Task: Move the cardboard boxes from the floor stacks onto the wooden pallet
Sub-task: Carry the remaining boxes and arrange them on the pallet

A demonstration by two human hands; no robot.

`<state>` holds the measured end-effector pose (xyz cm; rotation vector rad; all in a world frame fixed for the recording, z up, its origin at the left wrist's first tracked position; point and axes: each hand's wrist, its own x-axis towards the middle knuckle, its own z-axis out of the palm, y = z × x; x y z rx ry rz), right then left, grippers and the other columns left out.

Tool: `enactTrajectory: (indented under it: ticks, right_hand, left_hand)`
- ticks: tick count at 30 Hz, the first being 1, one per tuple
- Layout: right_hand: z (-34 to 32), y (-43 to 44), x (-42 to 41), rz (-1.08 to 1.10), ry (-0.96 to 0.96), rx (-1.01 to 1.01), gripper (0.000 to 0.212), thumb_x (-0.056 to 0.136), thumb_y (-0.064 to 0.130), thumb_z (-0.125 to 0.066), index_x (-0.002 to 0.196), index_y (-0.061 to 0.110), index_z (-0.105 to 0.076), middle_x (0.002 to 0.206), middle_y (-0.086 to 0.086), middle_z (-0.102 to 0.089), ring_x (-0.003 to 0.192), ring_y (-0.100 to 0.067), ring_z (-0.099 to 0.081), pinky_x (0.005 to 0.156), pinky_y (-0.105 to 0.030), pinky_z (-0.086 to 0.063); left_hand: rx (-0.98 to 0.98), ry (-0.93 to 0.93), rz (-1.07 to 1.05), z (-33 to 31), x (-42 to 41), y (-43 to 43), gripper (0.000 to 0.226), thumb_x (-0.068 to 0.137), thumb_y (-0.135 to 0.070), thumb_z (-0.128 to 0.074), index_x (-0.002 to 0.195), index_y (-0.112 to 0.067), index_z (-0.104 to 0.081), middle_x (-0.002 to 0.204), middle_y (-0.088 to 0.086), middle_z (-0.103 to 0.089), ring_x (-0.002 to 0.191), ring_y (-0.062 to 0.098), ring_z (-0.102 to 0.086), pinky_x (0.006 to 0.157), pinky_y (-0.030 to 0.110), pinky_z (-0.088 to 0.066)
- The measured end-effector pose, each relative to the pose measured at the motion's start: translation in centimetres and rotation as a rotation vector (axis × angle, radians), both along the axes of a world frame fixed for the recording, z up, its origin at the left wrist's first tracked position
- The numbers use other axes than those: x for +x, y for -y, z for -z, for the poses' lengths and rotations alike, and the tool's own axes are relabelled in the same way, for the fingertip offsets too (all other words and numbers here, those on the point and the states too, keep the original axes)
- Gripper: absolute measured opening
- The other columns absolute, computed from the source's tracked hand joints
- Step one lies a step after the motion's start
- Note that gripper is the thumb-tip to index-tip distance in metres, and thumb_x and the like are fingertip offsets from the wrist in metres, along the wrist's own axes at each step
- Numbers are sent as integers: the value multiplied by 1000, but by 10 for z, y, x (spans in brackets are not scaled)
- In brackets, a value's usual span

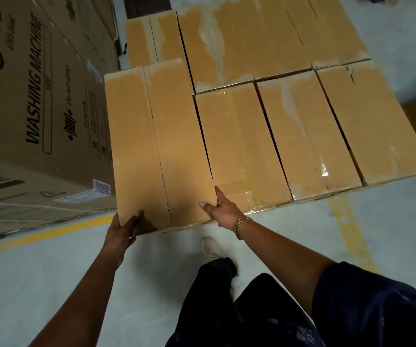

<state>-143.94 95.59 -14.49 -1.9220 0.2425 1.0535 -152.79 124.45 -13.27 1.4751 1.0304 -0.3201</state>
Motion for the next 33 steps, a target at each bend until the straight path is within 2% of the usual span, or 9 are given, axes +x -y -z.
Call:
enactTrajectory:
  ticks: [8,9,11,13,19,22,25,28,33]
  right_hand:
    - [2,0,-5,17,-9,-1,95,87,70,-57,162,40,-7,108,-1,-51,91,-23,-50,95,-43,-51]
    - [1,1,-4,7,-6,0,93,90,68,-57,162,39,-7,113,-3,-55,95,-24,-53,97,-42,-50]
    - [-2,3,-1,-30,4,-6,90,94,64,-55,163,35,-6,138,-9,-55,121,-29,-57,106,-39,-45]
    - [-8,7,2,-55,4,-4,88,96,62,-55,163,32,-5,159,-7,-40,143,-29,-43,113,-35,-36]
    - [-37,34,17,-29,21,-10,89,94,66,-55,163,31,-11,167,1,-26,149,-25,-34,115,-34,-31]
    - [-60,61,35,-62,122,-67,81,99,59,-52,163,26,-14,168,0,-22,151,-24,-30,117,-34,-28]
    - [-83,95,57,-91,240,-135,79,100,56,-51,163,22,-17,168,-1,-22,152,-21,-28,119,-31,-24]
    - [-109,129,76,-77,342,-189,78,101,55,-50,163,20,-18,168,-1,-21,152,-20,-26,119,-30,-22]
    - [-152,198,89,-2,484,-247,76,101,54,-50,162,20,-20,168,-1,-24,153,-19,-23,122,-34,-22]
  left_hand:
    - [9,-6,2,2,0,0,75,90,-43,-73,154,-29,-38,143,5,-54,131,31,-51,111,54,-43]
    - [13,-9,4,3,0,0,75,90,-44,-73,154,-29,-38,143,5,-54,131,31,-52,111,53,-43]
    - [28,-21,11,3,0,-1,76,89,-46,-73,154,-28,-37,142,5,-54,131,31,-52,111,53,-43]
    - [50,-49,17,3,2,0,76,89,-46,-73,153,-25,-39,139,5,-55,129,31,-52,110,52,-43]
    - [313,-106,38,-23,23,14,74,92,-42,-72,151,-14,-40,144,17,-52,124,41,-53,103,55,-47]
    - [552,-82,236,-48,50,26,81,82,-57,-70,143,-10,-44,138,20,-52,124,43,-51,98,58,-47]
    - [734,-19,439,-72,83,49,89,90,-61,-64,156,-13,-30,158,16,-37,143,40,-35,113,60,-35]
    - [792,108,545,-103,121,90,87,95,-59,-59,160,-15,-23,166,12,-24,152,33,-21,120,54,-23]
    - [796,309,746,-135,174,180,84,95,-58,-59,160,-15,-26,167,9,-25,153,28,-20,122,48,-22]
